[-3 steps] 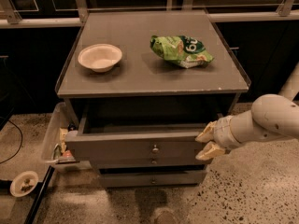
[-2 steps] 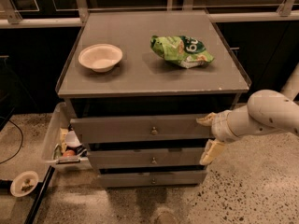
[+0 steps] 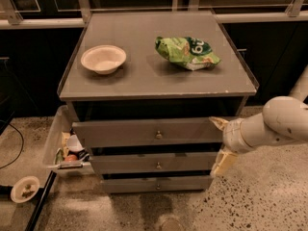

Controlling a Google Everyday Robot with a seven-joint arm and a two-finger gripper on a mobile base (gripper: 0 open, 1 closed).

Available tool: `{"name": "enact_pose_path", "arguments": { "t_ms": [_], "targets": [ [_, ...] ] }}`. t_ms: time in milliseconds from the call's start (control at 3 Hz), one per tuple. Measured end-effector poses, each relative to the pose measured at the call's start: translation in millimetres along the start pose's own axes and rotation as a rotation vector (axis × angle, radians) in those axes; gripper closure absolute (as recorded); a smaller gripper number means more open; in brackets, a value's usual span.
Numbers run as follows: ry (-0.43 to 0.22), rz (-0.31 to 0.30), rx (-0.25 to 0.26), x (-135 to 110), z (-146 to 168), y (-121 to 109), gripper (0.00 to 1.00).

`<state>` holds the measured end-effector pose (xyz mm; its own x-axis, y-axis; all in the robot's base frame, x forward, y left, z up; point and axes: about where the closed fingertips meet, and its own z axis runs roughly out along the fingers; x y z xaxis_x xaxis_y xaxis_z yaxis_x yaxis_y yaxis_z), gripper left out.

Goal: Close top drawer

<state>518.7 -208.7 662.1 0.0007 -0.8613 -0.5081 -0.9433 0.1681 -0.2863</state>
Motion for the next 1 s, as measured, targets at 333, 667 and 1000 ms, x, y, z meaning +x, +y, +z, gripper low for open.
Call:
{"name": "enact_pose_path", "arguments": {
  "t_ms": [333, 667, 1000],
  "targets": [
    [0.004, 0.016, -0.008, 2, -28, 29, 0.00],
    [0.020, -0.014, 0.028, -7, -61, 31, 0.00],
    [0.014, -0.098, 0.047, -30, -89, 3, 0.00]
  ]
}}
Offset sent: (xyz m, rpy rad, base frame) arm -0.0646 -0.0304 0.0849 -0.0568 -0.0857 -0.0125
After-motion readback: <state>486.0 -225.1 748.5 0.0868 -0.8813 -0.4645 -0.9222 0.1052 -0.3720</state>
